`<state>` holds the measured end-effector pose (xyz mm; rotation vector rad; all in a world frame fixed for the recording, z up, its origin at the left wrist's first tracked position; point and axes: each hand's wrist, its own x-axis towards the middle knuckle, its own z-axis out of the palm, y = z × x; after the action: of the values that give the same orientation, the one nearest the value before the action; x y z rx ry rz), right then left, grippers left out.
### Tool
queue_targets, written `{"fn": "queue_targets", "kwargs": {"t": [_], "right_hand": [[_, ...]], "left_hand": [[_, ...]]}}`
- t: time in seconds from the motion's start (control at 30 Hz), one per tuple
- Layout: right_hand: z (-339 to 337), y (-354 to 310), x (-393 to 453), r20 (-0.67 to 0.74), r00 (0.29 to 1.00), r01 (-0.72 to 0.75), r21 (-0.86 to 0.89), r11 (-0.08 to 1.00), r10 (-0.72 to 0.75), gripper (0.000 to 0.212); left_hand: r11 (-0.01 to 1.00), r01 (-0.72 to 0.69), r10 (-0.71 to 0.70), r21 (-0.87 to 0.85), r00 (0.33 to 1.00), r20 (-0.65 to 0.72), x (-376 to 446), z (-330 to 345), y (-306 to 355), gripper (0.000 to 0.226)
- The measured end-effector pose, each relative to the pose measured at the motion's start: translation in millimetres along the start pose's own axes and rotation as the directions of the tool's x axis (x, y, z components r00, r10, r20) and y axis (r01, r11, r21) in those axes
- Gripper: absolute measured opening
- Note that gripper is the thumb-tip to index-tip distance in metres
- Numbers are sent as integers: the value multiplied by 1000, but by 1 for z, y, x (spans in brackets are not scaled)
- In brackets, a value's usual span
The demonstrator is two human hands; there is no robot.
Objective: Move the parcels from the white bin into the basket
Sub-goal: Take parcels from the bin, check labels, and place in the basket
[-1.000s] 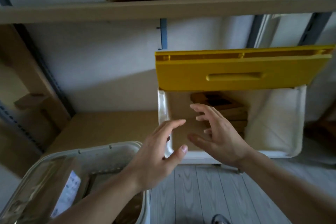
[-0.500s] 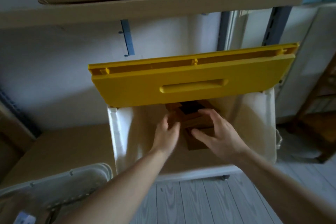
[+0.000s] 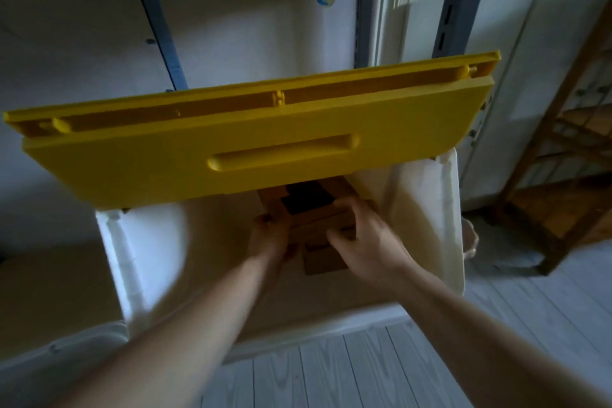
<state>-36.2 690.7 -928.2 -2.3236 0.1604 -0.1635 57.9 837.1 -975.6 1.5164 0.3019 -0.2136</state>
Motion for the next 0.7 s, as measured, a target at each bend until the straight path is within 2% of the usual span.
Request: {"fn": "queue_targets", "kwargs": {"t": [0.17, 0.23, 0.3, 0.4, 0.47, 0.53, 0.63, 0.7], "right_hand": [[-5, -21, -10, -132, 990, -45, 20, 999, 48, 44], [-8, -32, -13, -126, 986, -96, 114, 989, 110, 45], [-12, -42, -18, -46, 978, -183, 285, 941, 205, 56], [-15, -55, -35, 139, 954, -299, 438, 848, 264, 76], [-16, -63, -50, 277, 929, -358, 493, 793, 247, 65], [-18, -70, -68, 387, 907, -368, 532, 763, 167, 60], [-16, -81, -91, 473, 878, -339, 512, 789, 70, 77], [-11, -91, -103, 514, 858, -340, 534, 774, 23, 78]], "left_hand": [[1000, -18, 17, 10, 999, 44, -55, -50, 11, 38], [997, -65, 62, 31, 994, 91, -87, -69, 23, 41], [991, -119, 108, 58, 979, 174, -123, -85, 32, 45], [993, -93, 67, 71, 949, 309, -161, -115, 34, 76], [996, -35, -2, 79, 907, 421, -182, -138, 37, 91], [997, -44, 4, 68, 869, 495, -198, -158, 39, 95], [997, -69, 73, -26, 894, 442, -216, -182, 42, 99], [996, -74, 88, -54, 925, 369, -222, -195, 43, 92]]}}
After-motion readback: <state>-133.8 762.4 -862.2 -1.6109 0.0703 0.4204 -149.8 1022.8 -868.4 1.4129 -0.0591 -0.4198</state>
